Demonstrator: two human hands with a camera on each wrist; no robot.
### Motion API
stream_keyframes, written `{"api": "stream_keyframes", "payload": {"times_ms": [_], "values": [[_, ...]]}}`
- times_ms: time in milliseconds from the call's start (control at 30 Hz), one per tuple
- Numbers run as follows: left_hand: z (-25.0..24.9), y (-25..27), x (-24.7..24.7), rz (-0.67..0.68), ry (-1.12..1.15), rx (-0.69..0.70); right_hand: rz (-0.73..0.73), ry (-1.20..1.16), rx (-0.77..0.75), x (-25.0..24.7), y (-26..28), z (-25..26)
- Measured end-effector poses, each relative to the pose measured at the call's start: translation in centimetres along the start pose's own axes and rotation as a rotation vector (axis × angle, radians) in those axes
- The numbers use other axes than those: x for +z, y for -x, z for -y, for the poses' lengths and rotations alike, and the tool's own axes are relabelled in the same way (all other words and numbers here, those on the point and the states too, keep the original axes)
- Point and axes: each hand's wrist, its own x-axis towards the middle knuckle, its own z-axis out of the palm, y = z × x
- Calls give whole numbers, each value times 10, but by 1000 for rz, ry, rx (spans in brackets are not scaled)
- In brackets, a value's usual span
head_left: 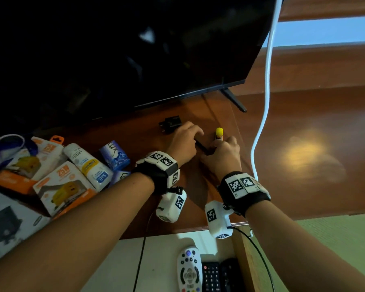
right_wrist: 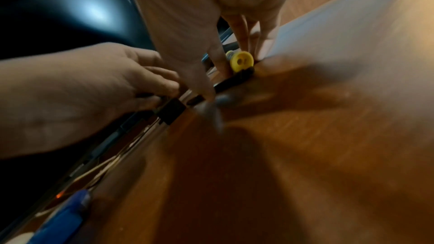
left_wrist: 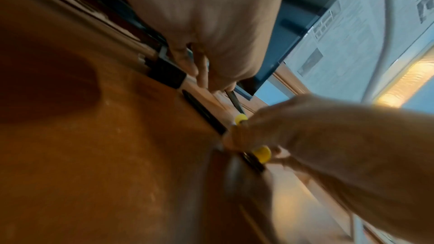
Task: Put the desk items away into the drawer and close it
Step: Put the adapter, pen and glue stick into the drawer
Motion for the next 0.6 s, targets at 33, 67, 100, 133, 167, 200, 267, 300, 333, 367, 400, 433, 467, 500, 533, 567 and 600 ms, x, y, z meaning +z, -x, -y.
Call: {"api": "stream_keyframes", "payload": {"times_ms": [33,67,100,133,167,200,267,300,333,367,400,433,467,500,533,567,600], "values": [[5,-3,-6,-46,-66,-17,-3,9,-3,1,0,1],[10,-6,-14,-85,-152,-44,-5,15,-5,2,1,2],[16,-10,-20,-104,-239,-81,-4,19,-6,2,1,3],[21,-15,-26,-89,-307,-125,-2,20,-7,3,0,3],[27,-18,-30,-41,-351,-170,-2,17,-9,3,0,4],[32,-21,-33,30,-373,-207,-6,10,-15,3,0,3],[40,-22,-34,150,-394,-228,-15,3,-26,4,3,2],[43,-21,-34,169,-389,-219,-13,5,-32,4,4,1],[44,-17,-34,157,-368,-210,-5,11,-34,4,7,-1],[45,-13,-34,127,-334,-206,7,24,-32,4,10,-2],[45,-8,-34,97,-302,-210,14,43,-30,4,14,-3],[44,-4,-32,77,-282,-217,15,61,-29,4,19,-5],[43,2,-31,65,-277,-227,12,75,-27,4,25,-7],[42,7,-29,56,-285,-235,5,83,-25,4,32,-9],[41,12,-26,45,-299,-237,-1,88,-19,4,40,-11],[40,16,-24,32,-309,-234,-5,93,-7,4,48,-14],[38,20,-22,17,-311,-231,-6,97,7,4,56,-17]]}}
